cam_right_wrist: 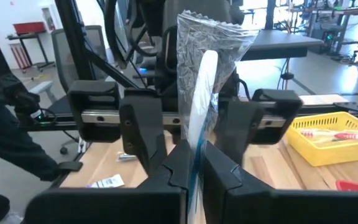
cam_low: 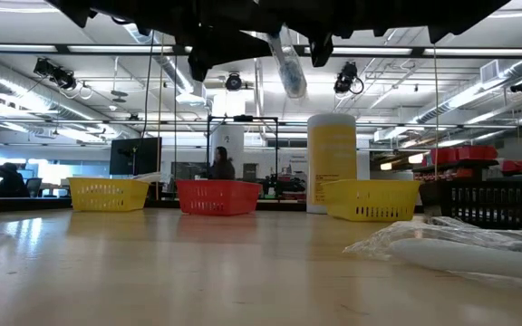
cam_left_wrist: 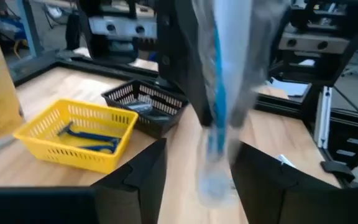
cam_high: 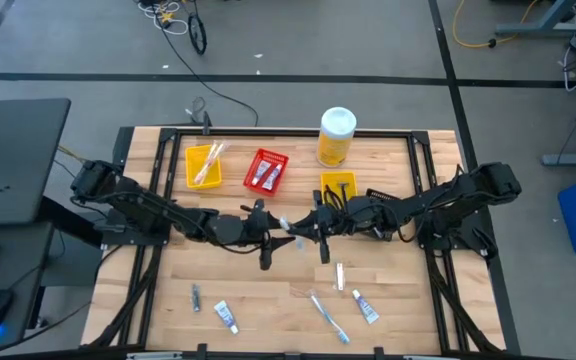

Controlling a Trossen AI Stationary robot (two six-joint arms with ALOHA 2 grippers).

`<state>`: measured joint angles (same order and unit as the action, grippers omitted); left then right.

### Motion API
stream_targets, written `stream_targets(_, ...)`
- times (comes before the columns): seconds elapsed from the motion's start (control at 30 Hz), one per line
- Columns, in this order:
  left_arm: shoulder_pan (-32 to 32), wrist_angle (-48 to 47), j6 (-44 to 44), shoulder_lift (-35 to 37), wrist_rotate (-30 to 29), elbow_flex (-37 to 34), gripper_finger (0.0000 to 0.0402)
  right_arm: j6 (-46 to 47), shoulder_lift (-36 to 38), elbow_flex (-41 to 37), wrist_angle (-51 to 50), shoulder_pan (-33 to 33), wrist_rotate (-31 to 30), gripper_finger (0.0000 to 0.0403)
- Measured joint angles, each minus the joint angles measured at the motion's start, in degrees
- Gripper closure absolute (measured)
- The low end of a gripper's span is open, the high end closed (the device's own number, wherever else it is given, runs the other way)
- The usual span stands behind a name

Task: Pick & Place Travel size toiletries
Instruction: Put the blue toothbrush into the left yellow basket

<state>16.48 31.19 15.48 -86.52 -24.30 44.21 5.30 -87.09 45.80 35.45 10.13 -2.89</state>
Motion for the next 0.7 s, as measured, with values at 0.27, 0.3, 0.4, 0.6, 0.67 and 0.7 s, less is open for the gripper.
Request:
stream_targets(0.27, -2.6, 0.2, -1.0, 0.0, 3.5, 0.0, 0.0242, -0.2, 0.0, 0.0, -0.1, -1.0, 0.0, 0.0384)
stream_targets(0.3, -2.7, 0.2, -0.9, 0.0, 3.9, 0.0, 0.0253, -0.2, 0.0, 0.0, -0.1, -1.2, 0.0, 0.0384)
stream_targets(0.4, -2.8, 0.2, -0.5, 0.0, 5.0, 0.0, 0.0291, -0.2, 0.0, 0.0, -0.7, -1.6, 0.0, 0.0383)
stream_targets(0.6, -2.8, 0.1, -0.1, 0.0, 5.0, 0.0, 0.0365, 0.0, 0.0, 0.0, -2.2, -1.9, -1.1, 0.0354)
stream_targets(0.67, -2.9, 0.0, 0.5, 0.0, 4.7, 0.0, 0.0372, -0.2, 0.0, 0.0, -2.8, -1.9, -1.6, 0.0339)
stream_targets(0.7, -2.9, -0.1, 0.9, 0.0, 4.6, 0.0, 0.0372, -0.2, 0.0, 0.0, -3.1, -1.9, -1.6, 0.0331)
